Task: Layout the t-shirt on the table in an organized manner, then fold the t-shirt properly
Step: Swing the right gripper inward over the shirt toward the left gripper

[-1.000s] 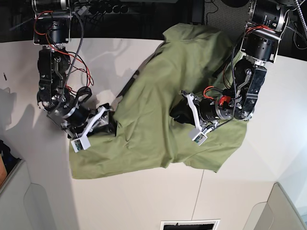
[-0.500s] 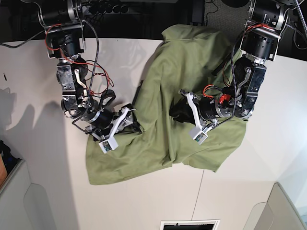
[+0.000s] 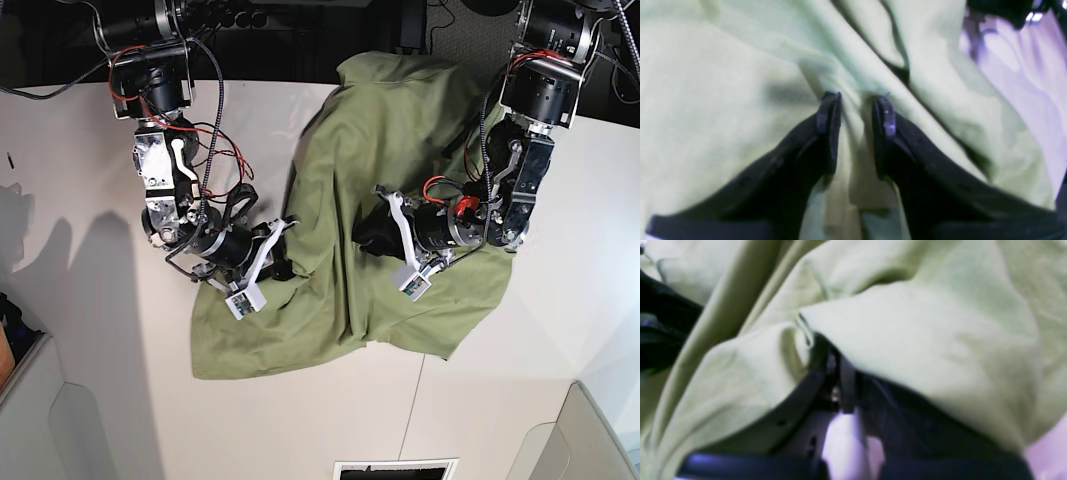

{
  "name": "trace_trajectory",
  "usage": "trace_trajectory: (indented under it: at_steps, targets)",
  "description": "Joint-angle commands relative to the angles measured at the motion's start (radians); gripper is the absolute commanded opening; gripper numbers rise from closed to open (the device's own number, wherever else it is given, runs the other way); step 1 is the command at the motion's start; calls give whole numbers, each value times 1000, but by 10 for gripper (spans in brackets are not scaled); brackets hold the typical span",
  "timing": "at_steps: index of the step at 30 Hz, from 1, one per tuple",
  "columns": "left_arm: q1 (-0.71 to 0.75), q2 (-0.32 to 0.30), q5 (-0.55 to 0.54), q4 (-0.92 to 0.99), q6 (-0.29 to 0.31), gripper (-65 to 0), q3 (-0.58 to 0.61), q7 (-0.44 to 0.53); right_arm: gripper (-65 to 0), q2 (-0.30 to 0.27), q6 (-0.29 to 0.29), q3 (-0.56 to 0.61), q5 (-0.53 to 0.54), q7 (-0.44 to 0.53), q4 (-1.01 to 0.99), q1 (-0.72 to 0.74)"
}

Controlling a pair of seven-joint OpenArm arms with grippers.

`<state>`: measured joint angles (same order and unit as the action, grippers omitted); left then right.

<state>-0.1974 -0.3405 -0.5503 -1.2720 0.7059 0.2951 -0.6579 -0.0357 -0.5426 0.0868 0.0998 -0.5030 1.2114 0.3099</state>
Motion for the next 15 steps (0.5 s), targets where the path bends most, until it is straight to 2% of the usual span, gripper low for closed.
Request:
trace_trajectory:
  at_steps: [1,3,5,10,12,15]
  targets:
    - [-19,-8,40,-10,-8,-470,-2,-11,-650,-13,-3,-16,13,-15,56,25]
    - [-25,-10,65,-10,-50,-470,-2,-8,-650,-40,8,-37,16,-95,144,10]
    - [-37,-12,99,3,-65,-470,-2,-7,-650,-75,25,-64,21,-147,238,-19]
    - [-91,-17,121,116,-67,-470,-2,12,-650,-175,76,-181,24,-194,437,-135]
    - [-114,-17,122,172,-67,-470,-2,14,-650,-209,76,-237,28,-201,468,-182]
    - [-137,-17,121,228,-66,-470,-2,33,-650,-250,76,-330,103,-201,491,-241]
